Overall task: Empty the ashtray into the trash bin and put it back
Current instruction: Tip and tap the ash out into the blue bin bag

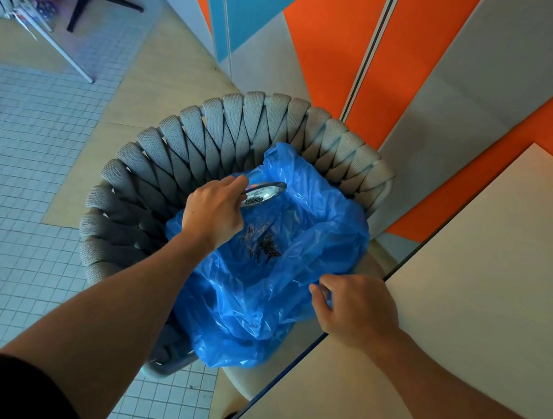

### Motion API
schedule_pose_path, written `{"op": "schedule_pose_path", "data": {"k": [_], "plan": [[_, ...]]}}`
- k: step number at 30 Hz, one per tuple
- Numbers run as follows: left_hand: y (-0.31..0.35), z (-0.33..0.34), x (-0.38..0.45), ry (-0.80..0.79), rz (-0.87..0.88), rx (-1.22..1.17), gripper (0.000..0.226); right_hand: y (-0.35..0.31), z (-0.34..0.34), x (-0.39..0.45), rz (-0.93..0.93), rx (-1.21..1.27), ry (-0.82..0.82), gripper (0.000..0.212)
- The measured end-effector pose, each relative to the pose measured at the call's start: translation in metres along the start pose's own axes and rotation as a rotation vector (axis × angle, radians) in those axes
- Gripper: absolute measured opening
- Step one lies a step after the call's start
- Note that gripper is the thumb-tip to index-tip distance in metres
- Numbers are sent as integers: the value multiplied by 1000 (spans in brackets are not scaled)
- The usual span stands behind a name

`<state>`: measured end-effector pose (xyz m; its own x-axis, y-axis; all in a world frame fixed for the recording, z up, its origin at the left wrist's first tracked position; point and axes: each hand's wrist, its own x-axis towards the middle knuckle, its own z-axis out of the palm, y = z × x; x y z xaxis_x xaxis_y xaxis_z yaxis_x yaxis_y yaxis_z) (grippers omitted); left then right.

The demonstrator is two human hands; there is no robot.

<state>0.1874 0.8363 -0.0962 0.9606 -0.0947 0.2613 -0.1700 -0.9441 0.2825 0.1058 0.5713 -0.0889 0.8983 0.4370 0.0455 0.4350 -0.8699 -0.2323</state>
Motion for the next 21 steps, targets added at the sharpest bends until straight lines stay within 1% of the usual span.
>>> {"op": "schedule_pose_path", "data": {"k": [8,14,17,21], "plan": [[3,-3,-2,21,28,8,3,1,1,-1,5,3,7,40],[3,-2,-1,21,-10,-10,6,0,2,0,6,5,7,39],[4,-1,-2,36,39,13,4,0,1,0,0,10,13,38],[4,1,-3,31,120,100,13,1,1,0,-3,11,13,38]]}}
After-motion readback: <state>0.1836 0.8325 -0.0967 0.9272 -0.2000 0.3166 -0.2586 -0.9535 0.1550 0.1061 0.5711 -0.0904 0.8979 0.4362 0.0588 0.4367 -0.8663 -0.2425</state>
